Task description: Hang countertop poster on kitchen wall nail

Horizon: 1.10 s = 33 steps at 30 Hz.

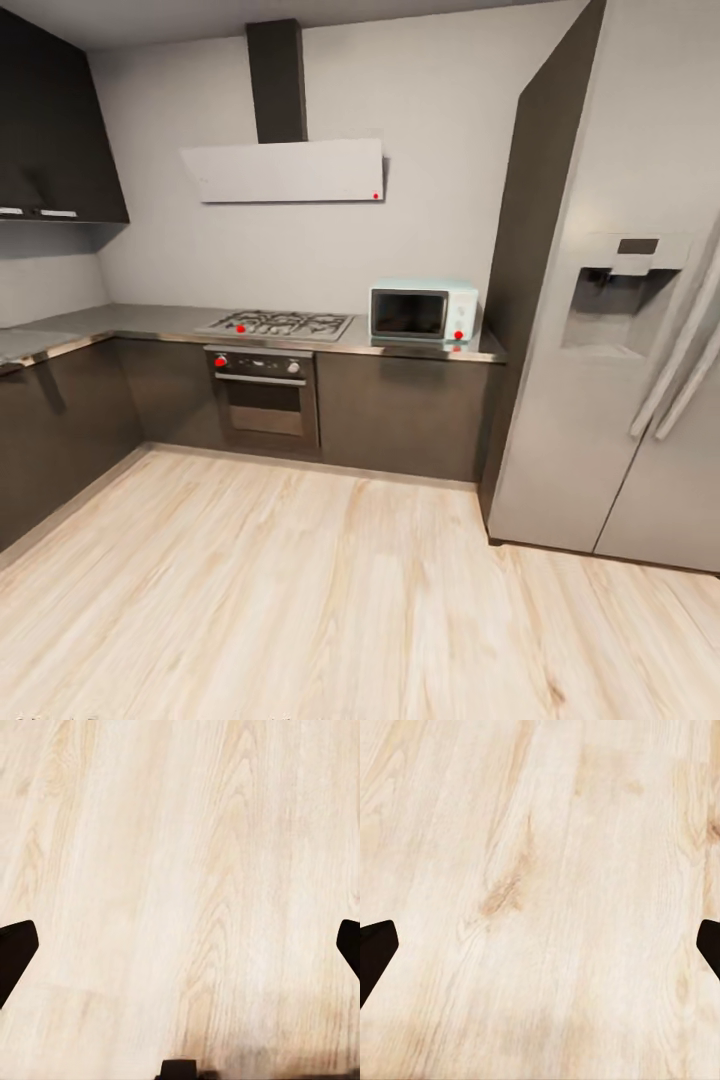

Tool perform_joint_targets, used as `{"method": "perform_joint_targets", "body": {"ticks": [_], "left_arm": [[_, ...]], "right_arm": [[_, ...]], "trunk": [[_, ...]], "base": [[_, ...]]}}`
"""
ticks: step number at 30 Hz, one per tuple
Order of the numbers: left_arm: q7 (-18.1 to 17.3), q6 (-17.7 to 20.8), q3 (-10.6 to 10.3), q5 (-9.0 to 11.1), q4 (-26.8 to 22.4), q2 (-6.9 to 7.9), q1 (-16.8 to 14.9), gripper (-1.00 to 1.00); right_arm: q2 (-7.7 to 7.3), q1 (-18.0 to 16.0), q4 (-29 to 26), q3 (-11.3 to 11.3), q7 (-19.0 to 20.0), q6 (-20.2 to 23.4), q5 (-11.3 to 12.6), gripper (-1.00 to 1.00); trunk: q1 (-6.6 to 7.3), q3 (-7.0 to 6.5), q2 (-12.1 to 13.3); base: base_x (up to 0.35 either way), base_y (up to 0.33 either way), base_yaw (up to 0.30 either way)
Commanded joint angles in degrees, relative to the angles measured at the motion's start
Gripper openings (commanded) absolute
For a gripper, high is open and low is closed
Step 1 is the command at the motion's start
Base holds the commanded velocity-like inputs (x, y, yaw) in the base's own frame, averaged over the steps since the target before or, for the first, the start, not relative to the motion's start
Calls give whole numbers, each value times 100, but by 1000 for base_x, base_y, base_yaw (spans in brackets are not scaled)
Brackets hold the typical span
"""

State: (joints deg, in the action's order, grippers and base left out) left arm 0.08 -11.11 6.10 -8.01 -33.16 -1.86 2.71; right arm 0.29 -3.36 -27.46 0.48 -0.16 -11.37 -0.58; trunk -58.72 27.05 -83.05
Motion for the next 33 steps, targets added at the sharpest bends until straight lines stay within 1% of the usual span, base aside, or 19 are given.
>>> {"method": "perform_joint_targets", "body": {"ticks": [1,5,22,33], "left_arm": [[1,-14,31,-60,-6,-7,1,100],[1,-14,31,-60,-6,-7,1,100],[1,-16,31,-60,-6,-7,1,100],[1,-23,31,-55,-8,-7,1,100]], "right_arm": [[-1,-5,4,5,1,-15,-5,100],[-2,-4,7,5,-9,-21,-4,100],[2,-3,7,5,-27,-31,-12,100],[0,-6,5,5,-21,-26,-9,100]], "trunk": [[0,5,-3],[0,6,-3],[0,6,-3],[0,9,-3]], "base": [[59,170,116],[61,221,191],[3,288,285],[0,45,280]]}}
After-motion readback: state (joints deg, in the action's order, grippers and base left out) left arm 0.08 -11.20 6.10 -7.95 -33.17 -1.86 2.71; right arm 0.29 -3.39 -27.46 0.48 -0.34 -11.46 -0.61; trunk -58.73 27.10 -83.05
